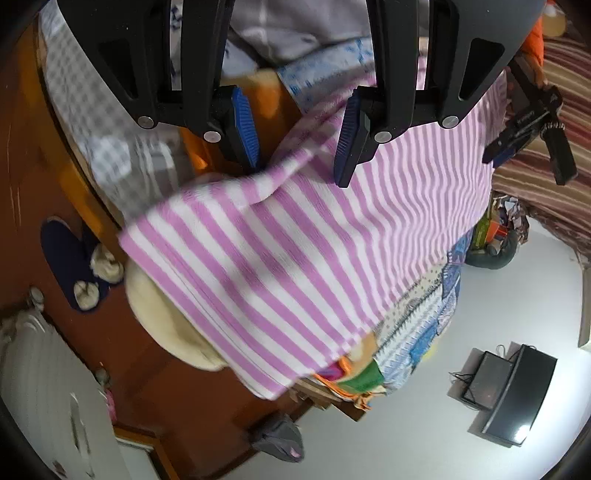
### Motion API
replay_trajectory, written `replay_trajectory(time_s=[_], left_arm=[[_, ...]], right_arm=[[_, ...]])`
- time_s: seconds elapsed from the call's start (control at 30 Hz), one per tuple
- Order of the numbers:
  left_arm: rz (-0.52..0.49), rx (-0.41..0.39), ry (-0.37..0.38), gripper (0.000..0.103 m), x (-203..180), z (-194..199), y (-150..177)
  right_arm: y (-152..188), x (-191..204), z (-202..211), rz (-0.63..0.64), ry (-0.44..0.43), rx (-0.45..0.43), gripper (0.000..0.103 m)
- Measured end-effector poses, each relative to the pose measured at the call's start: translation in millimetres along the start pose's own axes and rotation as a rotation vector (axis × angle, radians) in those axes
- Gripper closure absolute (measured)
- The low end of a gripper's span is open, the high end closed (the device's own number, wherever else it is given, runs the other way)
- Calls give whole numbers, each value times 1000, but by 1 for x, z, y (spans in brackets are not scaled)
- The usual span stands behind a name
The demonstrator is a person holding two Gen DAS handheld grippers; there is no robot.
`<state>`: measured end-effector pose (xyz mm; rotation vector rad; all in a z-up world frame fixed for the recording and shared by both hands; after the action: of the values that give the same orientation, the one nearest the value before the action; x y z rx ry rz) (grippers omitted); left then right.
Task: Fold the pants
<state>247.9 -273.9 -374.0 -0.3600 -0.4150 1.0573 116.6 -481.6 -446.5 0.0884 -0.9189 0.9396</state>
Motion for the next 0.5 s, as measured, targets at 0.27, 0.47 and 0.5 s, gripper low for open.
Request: replay_trajectory(time_s=[0.27, 0.47, 0.5], left_arm=[[1, -4, -5, 8, 1, -1, -1], [1, -7, -5, 7, 0, -3, -3], [1, -7, -7, 7, -1, -2, -2]], right_arm=[[2, 4, -10, 29, 38, 19, 59], [20, -9, -4, -19, 21, 62, 58], [20, -9, -6, -22, 20, 60, 56]])
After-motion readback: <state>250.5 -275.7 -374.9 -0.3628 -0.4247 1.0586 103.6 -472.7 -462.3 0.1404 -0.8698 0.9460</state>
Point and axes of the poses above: each gripper's, at about its wrist camera, not at the fingertips, and z roughly against the way its jaws point, x to its left, y to its underside, the point moved 9 cm from there along -z, roughly the way its jaws point, and after that the axes turned 3 degrees about -y, right-handed, at the moved point
